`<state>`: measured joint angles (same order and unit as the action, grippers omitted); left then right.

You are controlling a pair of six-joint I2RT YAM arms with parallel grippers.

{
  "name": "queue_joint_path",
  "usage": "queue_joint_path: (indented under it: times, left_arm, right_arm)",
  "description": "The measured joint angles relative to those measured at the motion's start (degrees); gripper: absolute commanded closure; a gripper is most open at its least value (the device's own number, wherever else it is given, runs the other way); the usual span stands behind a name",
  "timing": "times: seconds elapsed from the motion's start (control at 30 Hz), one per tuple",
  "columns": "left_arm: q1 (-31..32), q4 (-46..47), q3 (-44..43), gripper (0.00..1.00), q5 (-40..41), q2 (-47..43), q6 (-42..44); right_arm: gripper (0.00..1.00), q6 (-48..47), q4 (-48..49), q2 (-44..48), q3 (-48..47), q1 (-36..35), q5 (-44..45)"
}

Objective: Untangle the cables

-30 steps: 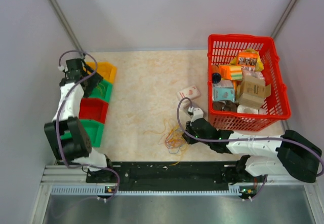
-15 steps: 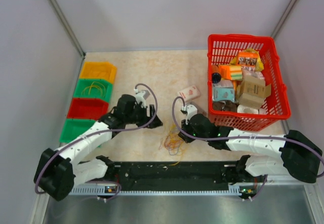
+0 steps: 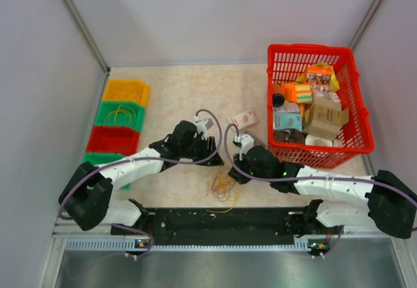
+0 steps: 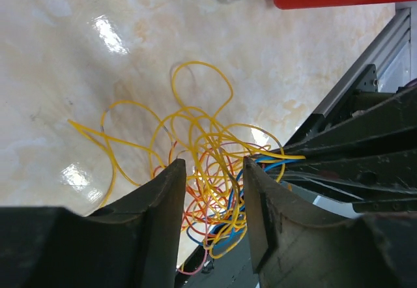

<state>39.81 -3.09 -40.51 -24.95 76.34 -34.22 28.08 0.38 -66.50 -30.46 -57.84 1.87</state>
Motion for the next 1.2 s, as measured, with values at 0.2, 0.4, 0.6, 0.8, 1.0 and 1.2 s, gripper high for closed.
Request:
queue_joint_path:
  times: [0.2,0.4,0.6,0.8,1.0,1.2]
  left_arm:
    - [0.0,-0.1,-0.4,1.00,0.9,1.5,-1.1]
    - [0.1,-8.1,-5.7,1.00,9.9,-1.2,2.1]
    - [0.2,-19.7,-11.6,1.00,26.8,-18.7,7.4]
    - [0.2,-22.1,-23.5,1.00,46.8,-37.5,16.9]
    - [0.3,-27.7,-47.8,1.00,53.2,-34.6,25.7]
    - [0.5,-32.7,-71.2,1.00,59.9,-21.7,37.4]
  right_arm:
    - [1.00,0.0,0.0,0.5,0.0,0.0,-0.1]
    - [1.00,0.6,-0.1,-0.1,0.0,0.0,0.9]
    - [0.96,5.1,-3.6,-5.6,-2.0,0.0,7.5]
    - [0.98,11.3,-4.7,-10.1,-3.2,0.2,13.0]
    - [1.00,14.6,-4.5,-12.7,-6.3,0.2,15.9]
    - [0.90,17.4,-4.3,-13.5,-7.6,0.2,17.6]
